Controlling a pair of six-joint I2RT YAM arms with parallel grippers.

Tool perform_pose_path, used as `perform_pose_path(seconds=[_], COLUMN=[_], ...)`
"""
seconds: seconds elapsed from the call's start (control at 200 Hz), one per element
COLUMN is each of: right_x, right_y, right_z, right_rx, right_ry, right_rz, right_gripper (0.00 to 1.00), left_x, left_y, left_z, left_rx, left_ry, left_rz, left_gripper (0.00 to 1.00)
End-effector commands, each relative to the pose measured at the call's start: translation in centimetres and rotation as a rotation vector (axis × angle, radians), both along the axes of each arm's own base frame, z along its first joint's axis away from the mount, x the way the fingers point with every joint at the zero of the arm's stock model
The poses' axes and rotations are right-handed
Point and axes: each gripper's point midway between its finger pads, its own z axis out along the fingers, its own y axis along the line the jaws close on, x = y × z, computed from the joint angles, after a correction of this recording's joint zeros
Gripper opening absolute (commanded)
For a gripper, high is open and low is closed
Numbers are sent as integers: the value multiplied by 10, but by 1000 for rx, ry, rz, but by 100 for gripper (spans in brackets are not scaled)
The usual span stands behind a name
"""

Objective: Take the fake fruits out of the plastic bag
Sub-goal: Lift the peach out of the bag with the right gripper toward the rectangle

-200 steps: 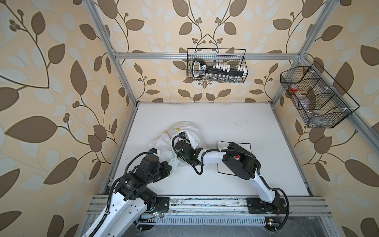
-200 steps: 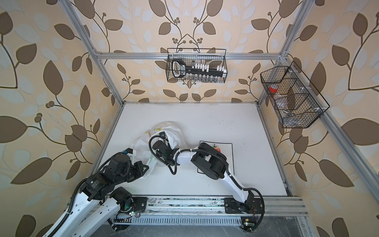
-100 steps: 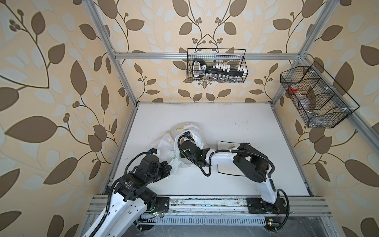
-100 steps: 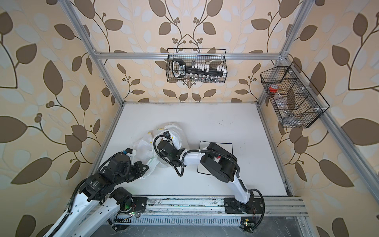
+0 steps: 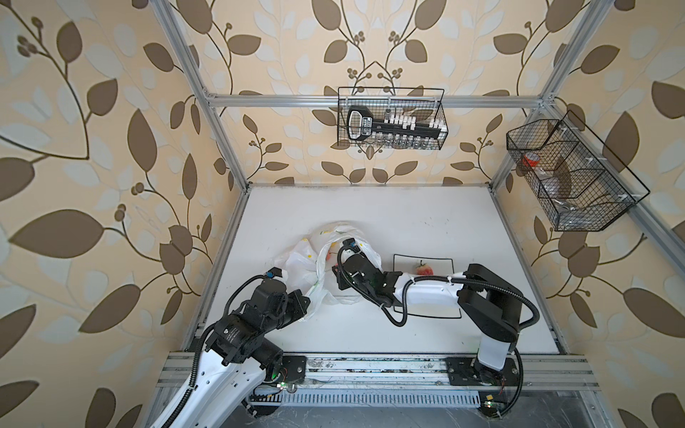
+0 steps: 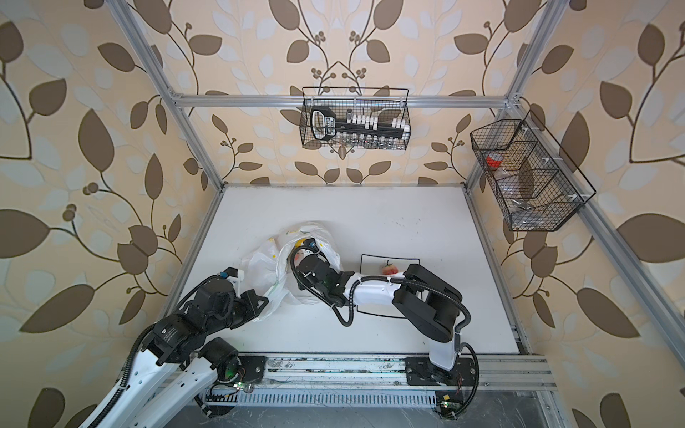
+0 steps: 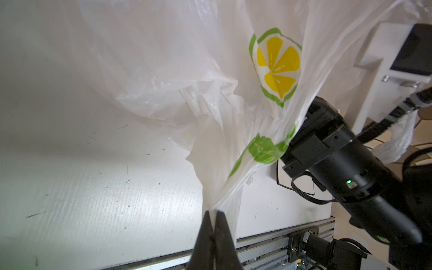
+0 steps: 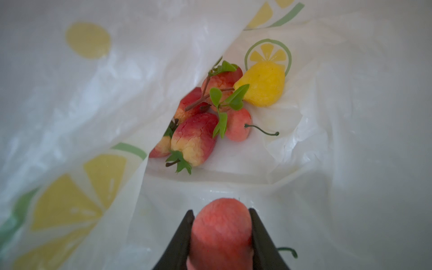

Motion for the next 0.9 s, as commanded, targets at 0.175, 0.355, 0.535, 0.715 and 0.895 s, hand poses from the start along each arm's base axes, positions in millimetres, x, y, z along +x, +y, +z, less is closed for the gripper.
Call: perform_pose_path(seconds=[0.175,0.355,0.535,0.715,0.895], right_x=[-41,-87,-142,-191,-185], right_y=[-7,-2,-5,-20,-59], right_z=[19,36,56,84,93], right_rx=[21,39,46,64,7], right_ry=[35,44,27,-25,-31], right_rz=[160,341,553,689,569], right_gripper=[27,27,28,28,30], left_x=[8,12,13,12,12], left_y=[1,1,2,2,2], left_z=[5,8,9,10,12], left_rx=[-3,-4,-2,-3,-2], left_ry=[-40,-51,-57,-55,-55], left_rz=[30,35,41,42,42], left_gripper=[0,0,0,0,0])
